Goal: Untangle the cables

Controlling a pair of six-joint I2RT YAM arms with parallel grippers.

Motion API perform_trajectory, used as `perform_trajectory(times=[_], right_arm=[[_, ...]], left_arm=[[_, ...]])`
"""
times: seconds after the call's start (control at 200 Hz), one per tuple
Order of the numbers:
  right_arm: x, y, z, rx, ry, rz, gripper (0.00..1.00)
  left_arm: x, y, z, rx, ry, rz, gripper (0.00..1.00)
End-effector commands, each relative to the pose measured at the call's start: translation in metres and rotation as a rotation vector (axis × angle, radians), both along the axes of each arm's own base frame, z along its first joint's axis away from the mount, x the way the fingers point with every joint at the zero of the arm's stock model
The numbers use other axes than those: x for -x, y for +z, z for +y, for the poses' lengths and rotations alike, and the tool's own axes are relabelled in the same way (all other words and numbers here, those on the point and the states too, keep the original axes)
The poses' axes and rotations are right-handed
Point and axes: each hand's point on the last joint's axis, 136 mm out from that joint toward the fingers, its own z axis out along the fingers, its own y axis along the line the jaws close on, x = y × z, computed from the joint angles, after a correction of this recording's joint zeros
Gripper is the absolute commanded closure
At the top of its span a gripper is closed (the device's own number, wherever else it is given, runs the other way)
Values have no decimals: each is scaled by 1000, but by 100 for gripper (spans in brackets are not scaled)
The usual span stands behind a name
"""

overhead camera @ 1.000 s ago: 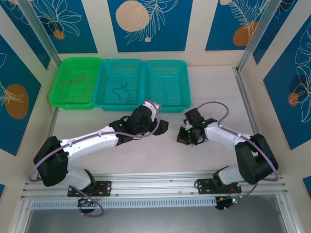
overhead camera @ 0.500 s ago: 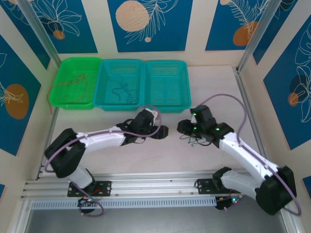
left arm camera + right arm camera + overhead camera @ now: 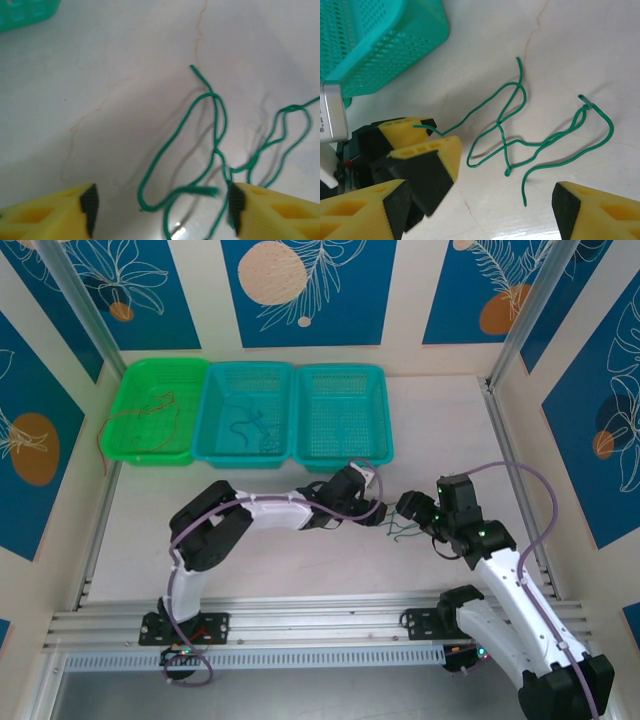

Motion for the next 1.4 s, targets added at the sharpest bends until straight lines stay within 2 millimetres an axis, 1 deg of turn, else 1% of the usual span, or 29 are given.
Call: perform_trajectory(times=[0.0,0.085,0.145,0.185,0.28,0.375,0.405,0.47,0.555,0.61,0.675,0.715,0.76,0.775,0.85,0.915,0.99,1.03,1.075,1.14,1.225,1.255,1.3,1.395], right_arm=[[6,-20,-2,-8,-30,70,24],[6,-32,-3,-8,-58,133,25],[9,-42,-11,16,-124,202,25],[9,-47,-14,31,-148,235,25],[2,-55,-9,28,-147,284,25],[-3,-73,-3,18,-154,364,25],[-5,-78,-4,30,-162,381,26],[-8,-91,-13,85,-202,428,27],[-9,-106,-26,110,-276,483,34],[-11,-112,-31,86,-305,496,41],[-14,-116,-34,55,-326,489,54],[-16,-117,-38,44,-348,482,64],[-16,-118,-42,35,-363,477,81],[-16,-118,-44,36,-370,477,84],[-15,-119,-53,32,-399,465,89],[-15,-118,-61,30,-421,448,91],[-19,-110,-64,26,-413,413,92],[-25,-103,-58,25,-360,376,91],[-35,-91,-44,9,-256,320,86],[-44,-72,-9,-65,-67,256,79],[-43,-45,43,-235,167,213,68],[-41,-36,59,-276,236,199,64],[-37,-28,73,-291,292,191,55],[-30,-21,92,-229,358,138,32]], left_arm=[[-13,6,-3,-46,37,-40,49],[-13,9,-2,-42,36,-42,76],[-12,13,-2,-39,33,-41,92],[-10,13,0,-43,29,-40,100],[-6,16,4,-47,21,-36,100],[-2,21,10,-38,23,-33,100],[0,24,13,-36,25,-35,100],[3,29,21,-34,33,-42,100],[10,37,33,-26,36,-53,100],[16,42,42,-23,33,-59,100],[23,46,54,-21,37,-58,100],[27,47,62,-21,47,-54,100],[30,47,73,-23,64,-47,100],[31,46,78,-25,74,-45,100],[35,43,100,-42,115,-38,100],[37,42,118,-59,146,-47,100],[39,38,132,-82,160,-51,100],[40,37,135,-88,160,-53,100],[41,33,136,-95,158,-49,100],[41,27,134,-96,153,-41,100],[39,21,131,-90,158,-33,100],[38,20,129,-88,160,-30,100],[37,19,128,-86,165,-27,100],[35,20,126,-76,167,-31,100]])
